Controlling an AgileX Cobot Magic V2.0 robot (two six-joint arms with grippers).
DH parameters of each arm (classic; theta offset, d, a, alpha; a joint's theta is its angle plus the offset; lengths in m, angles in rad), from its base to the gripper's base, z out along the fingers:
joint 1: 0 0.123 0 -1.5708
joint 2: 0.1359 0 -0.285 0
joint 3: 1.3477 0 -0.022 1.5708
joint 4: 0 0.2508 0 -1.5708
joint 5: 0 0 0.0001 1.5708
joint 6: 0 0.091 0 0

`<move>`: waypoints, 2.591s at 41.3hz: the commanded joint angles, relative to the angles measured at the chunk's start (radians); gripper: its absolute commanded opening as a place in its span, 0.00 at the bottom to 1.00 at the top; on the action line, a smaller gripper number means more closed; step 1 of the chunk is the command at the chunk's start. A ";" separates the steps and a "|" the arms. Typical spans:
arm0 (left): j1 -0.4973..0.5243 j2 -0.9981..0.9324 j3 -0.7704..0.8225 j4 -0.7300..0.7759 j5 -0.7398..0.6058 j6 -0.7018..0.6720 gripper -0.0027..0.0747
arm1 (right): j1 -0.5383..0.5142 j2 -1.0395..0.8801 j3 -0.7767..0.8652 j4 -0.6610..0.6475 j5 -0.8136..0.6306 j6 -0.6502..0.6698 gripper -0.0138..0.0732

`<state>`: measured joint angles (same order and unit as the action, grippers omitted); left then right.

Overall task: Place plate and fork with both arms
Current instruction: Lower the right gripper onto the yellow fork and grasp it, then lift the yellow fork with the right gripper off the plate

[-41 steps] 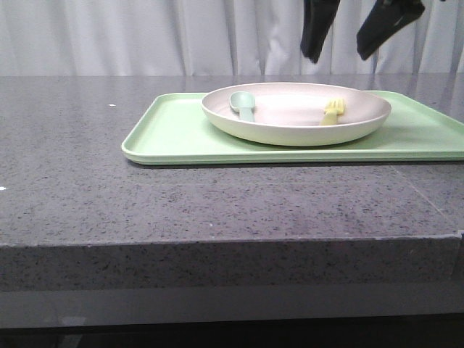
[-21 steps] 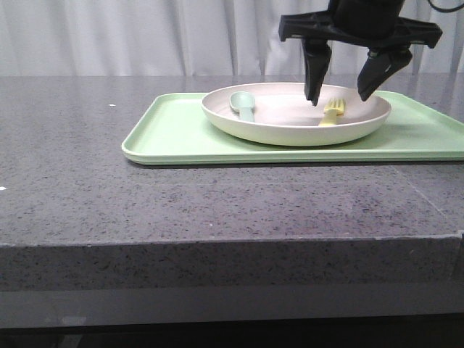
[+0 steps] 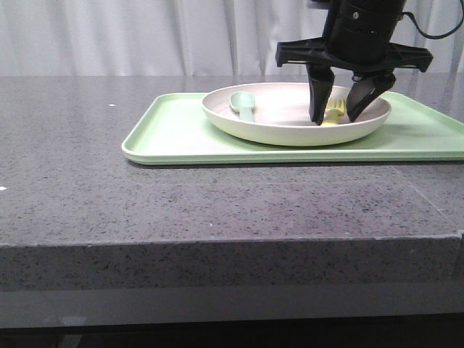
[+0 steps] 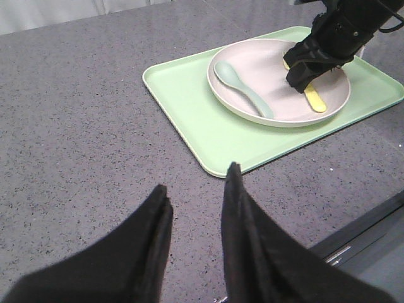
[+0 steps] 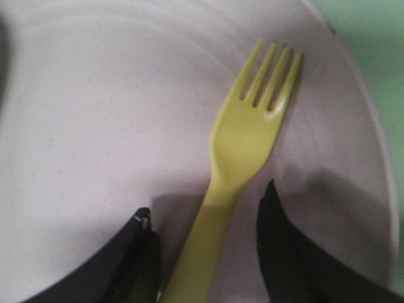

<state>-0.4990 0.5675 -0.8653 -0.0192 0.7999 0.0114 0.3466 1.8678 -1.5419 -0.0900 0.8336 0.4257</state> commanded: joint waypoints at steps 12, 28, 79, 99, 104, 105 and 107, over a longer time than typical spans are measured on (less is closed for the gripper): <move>0.002 0.008 -0.023 -0.001 -0.080 -0.003 0.29 | -0.005 -0.053 -0.030 -0.011 -0.019 -0.001 0.42; 0.002 0.008 -0.023 -0.001 -0.080 -0.003 0.29 | -0.005 -0.053 -0.030 -0.011 -0.007 -0.004 0.27; 0.002 0.008 -0.023 -0.001 -0.080 -0.003 0.29 | -0.035 -0.238 -0.117 -0.012 0.074 -0.086 0.18; 0.002 0.008 -0.023 -0.001 -0.080 -0.003 0.29 | -0.256 -0.400 0.182 0.020 -0.028 -0.181 0.18; 0.002 0.008 -0.023 -0.001 -0.080 -0.003 0.29 | -0.270 -0.391 0.267 0.059 -0.141 -0.182 0.18; 0.002 0.008 -0.023 -0.001 -0.080 -0.003 0.29 | -0.270 -0.389 0.283 0.066 -0.165 -0.182 0.18; 0.002 0.008 -0.023 -0.001 -0.080 -0.003 0.29 | -0.270 -0.385 0.302 0.071 -0.199 -0.185 0.18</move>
<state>-0.4990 0.5675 -0.8653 -0.0192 0.7983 0.0118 0.0840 1.5143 -1.2539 -0.0365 0.7623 0.2573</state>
